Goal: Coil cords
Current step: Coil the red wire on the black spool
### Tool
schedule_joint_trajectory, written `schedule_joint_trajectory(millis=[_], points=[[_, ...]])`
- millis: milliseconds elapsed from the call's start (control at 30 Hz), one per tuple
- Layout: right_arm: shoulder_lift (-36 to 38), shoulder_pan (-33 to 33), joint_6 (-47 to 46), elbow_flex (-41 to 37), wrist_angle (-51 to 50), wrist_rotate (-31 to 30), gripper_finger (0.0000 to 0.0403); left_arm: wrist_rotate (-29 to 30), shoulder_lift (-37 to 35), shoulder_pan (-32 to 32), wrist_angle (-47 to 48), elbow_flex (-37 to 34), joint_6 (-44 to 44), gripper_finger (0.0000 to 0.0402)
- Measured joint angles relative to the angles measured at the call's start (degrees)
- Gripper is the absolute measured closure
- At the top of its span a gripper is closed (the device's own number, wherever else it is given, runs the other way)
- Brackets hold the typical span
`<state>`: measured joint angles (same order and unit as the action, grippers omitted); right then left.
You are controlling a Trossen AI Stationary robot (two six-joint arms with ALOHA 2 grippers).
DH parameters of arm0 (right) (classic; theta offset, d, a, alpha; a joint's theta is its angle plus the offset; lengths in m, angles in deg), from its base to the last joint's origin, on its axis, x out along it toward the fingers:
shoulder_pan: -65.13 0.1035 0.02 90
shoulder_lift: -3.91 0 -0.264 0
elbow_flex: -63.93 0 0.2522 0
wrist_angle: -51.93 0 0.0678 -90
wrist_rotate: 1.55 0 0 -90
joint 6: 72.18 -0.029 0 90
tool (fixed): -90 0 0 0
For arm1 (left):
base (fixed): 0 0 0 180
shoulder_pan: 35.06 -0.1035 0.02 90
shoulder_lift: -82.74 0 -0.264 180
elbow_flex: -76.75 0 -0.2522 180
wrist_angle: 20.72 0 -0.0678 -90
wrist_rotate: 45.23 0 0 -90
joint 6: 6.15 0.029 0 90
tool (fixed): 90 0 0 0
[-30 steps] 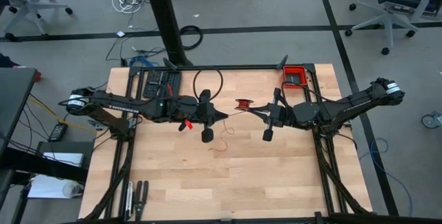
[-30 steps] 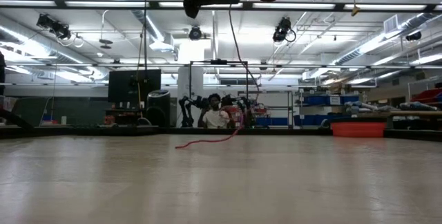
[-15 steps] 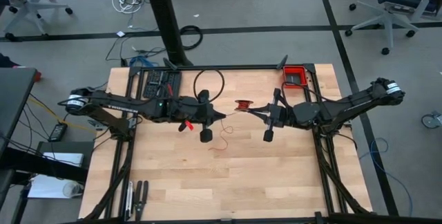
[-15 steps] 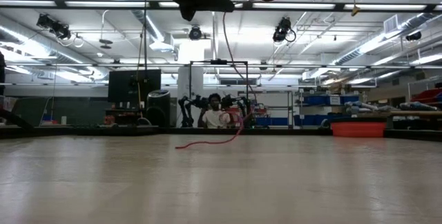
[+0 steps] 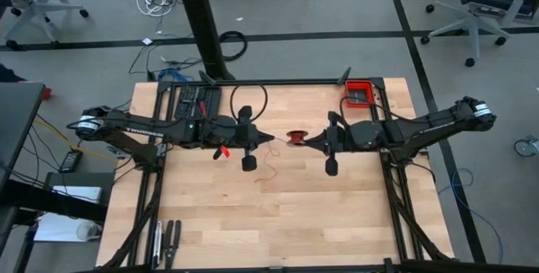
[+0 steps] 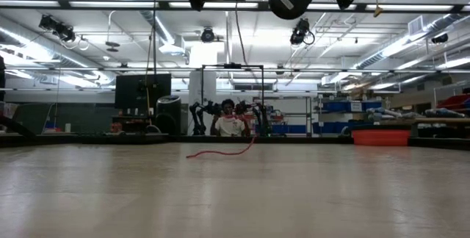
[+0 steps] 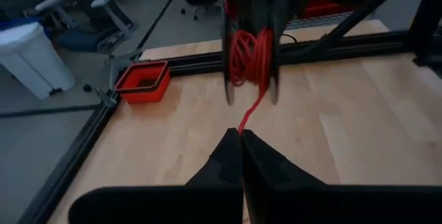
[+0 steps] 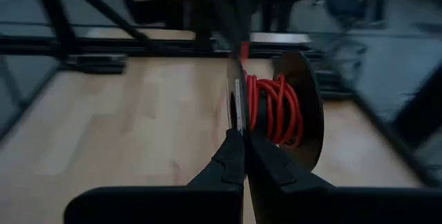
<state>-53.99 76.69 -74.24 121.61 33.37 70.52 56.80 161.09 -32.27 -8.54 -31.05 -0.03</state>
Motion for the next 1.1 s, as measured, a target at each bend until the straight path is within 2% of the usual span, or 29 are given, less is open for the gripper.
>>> schedule_joint_trajectory(millis=[167, 433, 800, 1100], points=[[-0.6, -1.8, -4.0, 0.1, -1.7, 4.3, 0.0401, -0.1, 0.0, 0.4, -1.2, -0.1, 4.7, 0.0401], [-5.5, -3.9, -7.1, 0.1, 1.8, 16.7, 0.0402, 0.1, 1.8, 1.9, -7.7, -0.2, 13.4, 0.0401], [-11.7, -3.9, -8.3, 0.0, 9.4, 25.5, 0.0402, 0.6, 4.9, 3.5, -10.4, -0.2, 19.3, 0.04], [-13.8, -3.9, -8.6, 0.0, 12.5, 30.6, 0.0402, 2.3, 7.4, 4.8, -15.0, 0.0, 22.2, 0.0344]])
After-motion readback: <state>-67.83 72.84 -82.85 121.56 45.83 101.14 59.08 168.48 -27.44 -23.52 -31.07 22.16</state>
